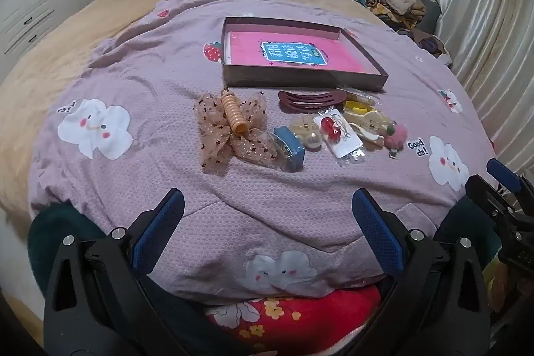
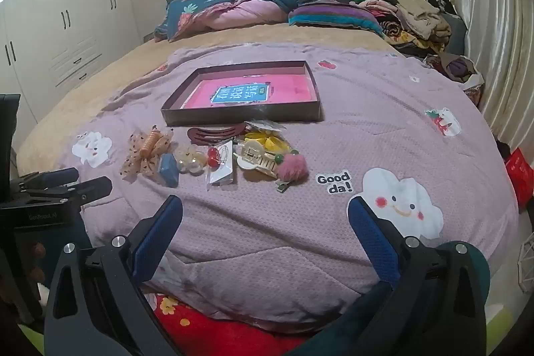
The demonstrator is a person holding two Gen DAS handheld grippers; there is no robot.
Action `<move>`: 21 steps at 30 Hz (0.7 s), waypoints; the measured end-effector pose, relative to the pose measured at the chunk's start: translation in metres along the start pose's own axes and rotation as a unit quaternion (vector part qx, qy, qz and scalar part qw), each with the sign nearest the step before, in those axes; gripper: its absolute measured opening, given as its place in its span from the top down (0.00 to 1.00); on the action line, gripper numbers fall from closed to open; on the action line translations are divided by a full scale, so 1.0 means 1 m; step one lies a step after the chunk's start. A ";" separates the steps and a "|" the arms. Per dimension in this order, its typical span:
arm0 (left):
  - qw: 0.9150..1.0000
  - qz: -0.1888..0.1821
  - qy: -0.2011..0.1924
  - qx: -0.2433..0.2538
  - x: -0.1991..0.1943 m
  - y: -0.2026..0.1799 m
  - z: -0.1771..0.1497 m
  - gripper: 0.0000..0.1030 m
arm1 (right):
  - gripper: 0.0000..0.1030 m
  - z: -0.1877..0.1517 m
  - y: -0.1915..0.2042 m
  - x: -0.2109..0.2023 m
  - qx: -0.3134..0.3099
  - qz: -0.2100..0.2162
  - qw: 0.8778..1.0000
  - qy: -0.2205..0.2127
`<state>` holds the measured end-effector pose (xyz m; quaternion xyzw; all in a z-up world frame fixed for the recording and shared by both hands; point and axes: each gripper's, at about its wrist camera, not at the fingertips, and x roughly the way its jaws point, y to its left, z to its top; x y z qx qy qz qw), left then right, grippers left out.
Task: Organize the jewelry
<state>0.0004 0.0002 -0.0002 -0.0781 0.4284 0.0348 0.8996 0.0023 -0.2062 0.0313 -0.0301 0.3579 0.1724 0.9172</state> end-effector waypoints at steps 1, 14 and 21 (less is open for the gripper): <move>1.000 0.000 -0.001 0.000 0.000 0.000 0.000 0.08 | 0.04 0.000 0.001 0.000 -0.001 -0.001 1.000 0.000; 1.000 -0.002 -0.006 -0.001 -0.001 -0.006 0.000 0.08 | 0.04 0.000 0.001 -0.002 -0.001 0.002 1.000 0.001; 1.000 -0.003 -0.009 0.001 -0.004 -0.005 0.001 0.08 | 0.04 -0.001 0.002 -0.002 -0.001 0.001 1.000 0.001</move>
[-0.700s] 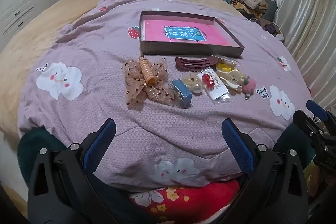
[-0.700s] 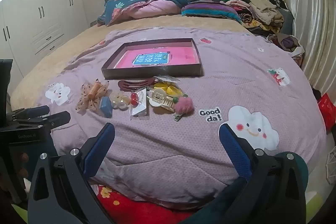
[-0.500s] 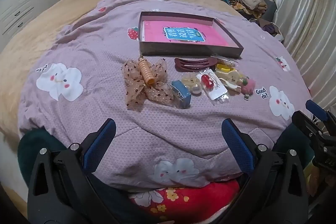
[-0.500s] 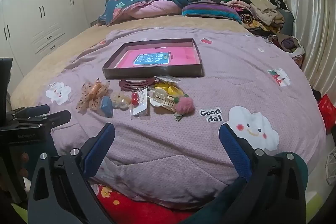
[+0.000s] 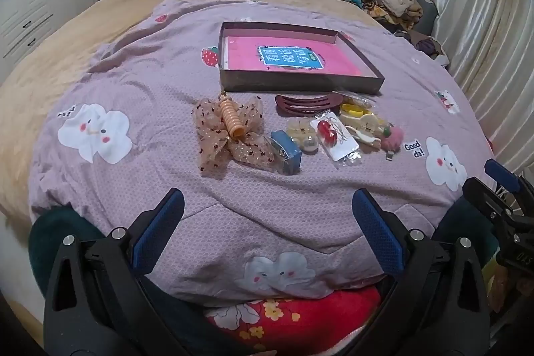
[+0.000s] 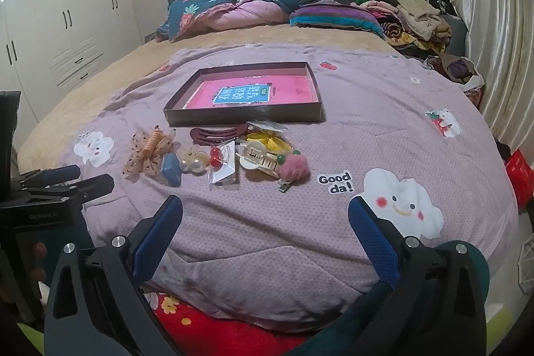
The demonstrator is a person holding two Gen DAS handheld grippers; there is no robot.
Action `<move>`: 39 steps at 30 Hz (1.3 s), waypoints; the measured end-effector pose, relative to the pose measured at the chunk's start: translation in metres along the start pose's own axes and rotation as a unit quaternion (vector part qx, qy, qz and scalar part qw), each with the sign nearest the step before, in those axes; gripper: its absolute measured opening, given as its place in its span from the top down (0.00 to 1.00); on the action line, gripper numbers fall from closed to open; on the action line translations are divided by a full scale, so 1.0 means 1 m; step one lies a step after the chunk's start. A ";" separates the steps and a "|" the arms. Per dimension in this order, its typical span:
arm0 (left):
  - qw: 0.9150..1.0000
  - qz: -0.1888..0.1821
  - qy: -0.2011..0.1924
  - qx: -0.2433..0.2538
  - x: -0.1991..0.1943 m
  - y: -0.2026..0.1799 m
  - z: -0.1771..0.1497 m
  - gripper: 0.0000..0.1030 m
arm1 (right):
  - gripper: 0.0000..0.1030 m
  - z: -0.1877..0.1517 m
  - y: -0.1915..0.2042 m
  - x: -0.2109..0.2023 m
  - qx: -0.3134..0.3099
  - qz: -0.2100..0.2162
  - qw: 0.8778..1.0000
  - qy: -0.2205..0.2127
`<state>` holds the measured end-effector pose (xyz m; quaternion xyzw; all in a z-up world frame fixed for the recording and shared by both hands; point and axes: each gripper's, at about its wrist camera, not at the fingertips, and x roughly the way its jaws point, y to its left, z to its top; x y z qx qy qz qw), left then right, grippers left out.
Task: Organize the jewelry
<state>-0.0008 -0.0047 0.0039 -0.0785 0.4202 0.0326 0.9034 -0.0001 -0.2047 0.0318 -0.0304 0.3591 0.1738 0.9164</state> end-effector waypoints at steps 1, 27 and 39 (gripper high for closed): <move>1.000 -0.002 -0.001 0.002 -0.001 0.002 0.000 0.08 | 0.04 0.001 -0.002 -0.001 0.001 0.000 1.000 -0.001; 1.000 -0.003 -0.001 0.002 -0.002 0.002 0.001 0.08 | 0.04 0.001 -0.001 -0.002 0.001 0.001 1.000 -0.002; 1.000 -0.002 -0.001 0.003 -0.003 0.001 0.001 0.08 | 0.04 0.001 -0.001 -0.003 0.002 0.002 1.000 -0.003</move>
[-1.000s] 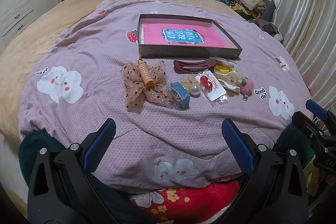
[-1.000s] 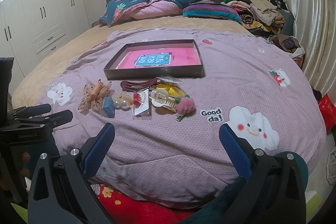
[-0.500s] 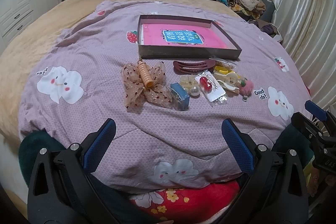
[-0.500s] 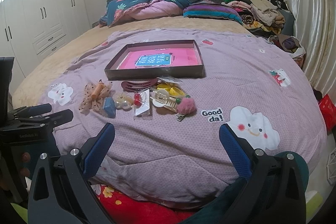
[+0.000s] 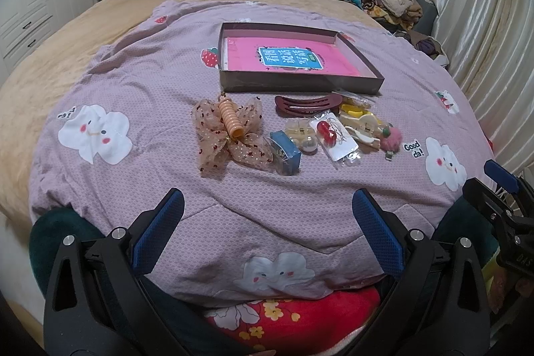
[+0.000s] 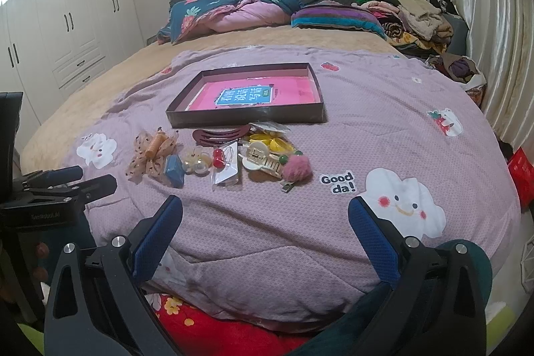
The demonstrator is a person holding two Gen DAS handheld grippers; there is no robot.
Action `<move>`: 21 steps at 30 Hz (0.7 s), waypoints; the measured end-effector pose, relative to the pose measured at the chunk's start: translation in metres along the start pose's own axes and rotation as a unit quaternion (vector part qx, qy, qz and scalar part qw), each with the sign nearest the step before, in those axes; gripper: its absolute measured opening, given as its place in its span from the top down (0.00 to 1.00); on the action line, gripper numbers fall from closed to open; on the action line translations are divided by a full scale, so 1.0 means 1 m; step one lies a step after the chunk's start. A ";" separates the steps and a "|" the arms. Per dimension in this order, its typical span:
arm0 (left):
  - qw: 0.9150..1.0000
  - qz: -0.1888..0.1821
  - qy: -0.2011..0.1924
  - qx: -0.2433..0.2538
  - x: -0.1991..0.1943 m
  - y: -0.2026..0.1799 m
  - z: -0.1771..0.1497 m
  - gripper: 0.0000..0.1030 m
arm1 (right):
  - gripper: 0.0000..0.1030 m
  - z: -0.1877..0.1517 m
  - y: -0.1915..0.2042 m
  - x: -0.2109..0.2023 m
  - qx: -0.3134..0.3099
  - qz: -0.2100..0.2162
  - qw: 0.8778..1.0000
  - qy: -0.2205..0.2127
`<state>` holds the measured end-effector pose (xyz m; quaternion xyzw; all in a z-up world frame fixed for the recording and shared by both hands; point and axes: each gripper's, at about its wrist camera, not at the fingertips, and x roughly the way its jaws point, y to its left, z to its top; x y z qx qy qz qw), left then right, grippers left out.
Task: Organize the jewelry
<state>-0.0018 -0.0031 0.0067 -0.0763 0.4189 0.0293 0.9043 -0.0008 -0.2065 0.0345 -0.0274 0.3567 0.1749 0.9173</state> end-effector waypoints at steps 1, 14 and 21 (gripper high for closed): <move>1.000 0.000 0.000 0.000 0.000 0.000 0.000 0.08 | 0.04 0.000 0.000 0.000 0.000 0.000 1.000 0.000; 1.000 -0.001 0.005 -0.003 0.005 0.000 -0.002 0.08 | 0.04 0.001 0.005 0.003 -0.003 0.003 1.000 0.003; 1.000 -0.008 0.009 -0.027 0.010 0.017 0.002 0.08 | 0.04 0.005 0.004 0.014 -0.004 0.015 1.000 0.012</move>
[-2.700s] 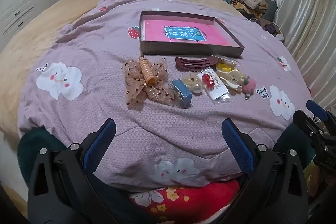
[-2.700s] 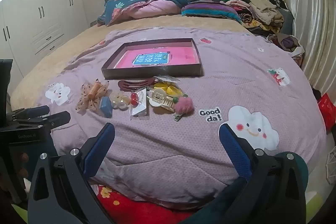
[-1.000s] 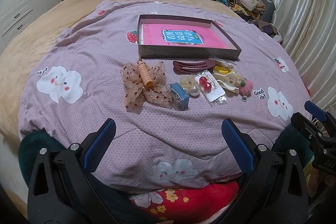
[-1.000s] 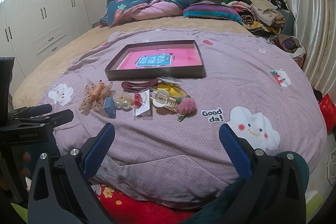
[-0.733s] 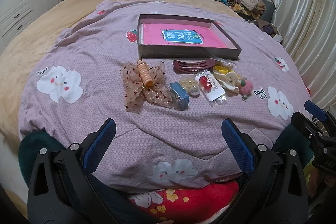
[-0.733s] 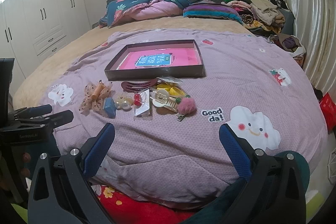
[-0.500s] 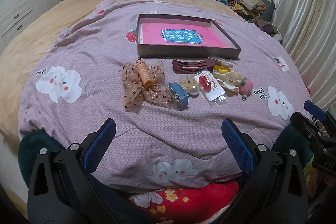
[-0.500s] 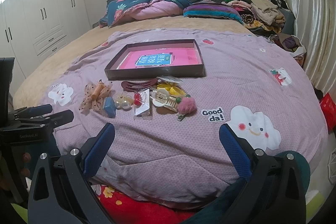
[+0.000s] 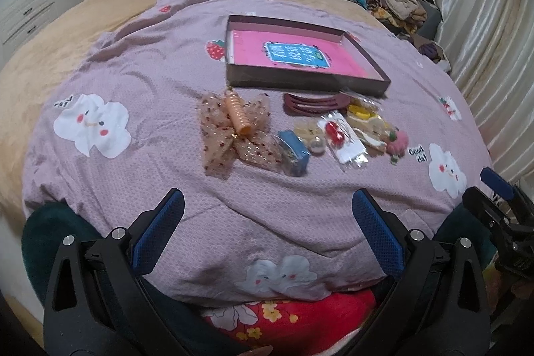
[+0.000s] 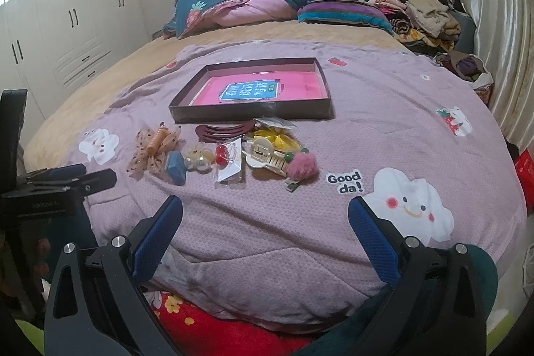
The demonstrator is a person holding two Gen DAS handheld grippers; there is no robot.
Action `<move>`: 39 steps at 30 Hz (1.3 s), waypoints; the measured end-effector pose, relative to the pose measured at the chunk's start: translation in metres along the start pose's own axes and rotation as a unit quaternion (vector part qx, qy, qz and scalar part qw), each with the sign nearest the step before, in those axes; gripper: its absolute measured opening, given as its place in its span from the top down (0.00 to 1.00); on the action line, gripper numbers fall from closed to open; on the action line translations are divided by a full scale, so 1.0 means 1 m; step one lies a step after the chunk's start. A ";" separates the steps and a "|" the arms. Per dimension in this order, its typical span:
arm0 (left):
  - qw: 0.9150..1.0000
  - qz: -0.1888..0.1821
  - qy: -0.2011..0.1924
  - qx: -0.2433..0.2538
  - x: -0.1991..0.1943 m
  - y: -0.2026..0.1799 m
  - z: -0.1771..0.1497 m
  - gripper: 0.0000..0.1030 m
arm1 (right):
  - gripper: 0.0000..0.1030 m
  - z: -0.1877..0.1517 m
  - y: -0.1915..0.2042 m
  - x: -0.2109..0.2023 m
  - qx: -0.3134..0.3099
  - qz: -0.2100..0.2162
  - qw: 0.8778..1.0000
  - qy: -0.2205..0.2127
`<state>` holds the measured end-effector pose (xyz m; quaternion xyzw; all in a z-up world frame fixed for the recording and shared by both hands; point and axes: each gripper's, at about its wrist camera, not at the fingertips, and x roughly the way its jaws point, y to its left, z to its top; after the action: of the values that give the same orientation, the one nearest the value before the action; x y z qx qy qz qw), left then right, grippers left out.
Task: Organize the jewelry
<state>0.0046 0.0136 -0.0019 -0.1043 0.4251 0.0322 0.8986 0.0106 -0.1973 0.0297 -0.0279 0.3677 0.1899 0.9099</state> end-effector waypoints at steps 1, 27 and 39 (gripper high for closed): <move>1.000 0.002 0.000 -0.004 0.001 0.003 0.002 0.08 | 0.04 0.001 -0.003 0.002 0.000 0.003 1.000 0.000; 0.997 -0.063 0.051 -0.005 0.083 0.025 0.077 0.47 | 0.04 0.064 -0.036 0.058 -0.011 -0.016 1.000 -0.023; 0.994 -0.058 0.091 -0.033 0.128 0.043 0.079 0.79 | 0.04 0.083 -0.046 0.126 -0.033 -0.036 0.999 0.023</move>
<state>0.1391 0.0682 -0.0588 -0.1613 0.4967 -0.0155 0.8527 0.1644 -0.1833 0.0006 -0.0755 0.3807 0.1682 0.9061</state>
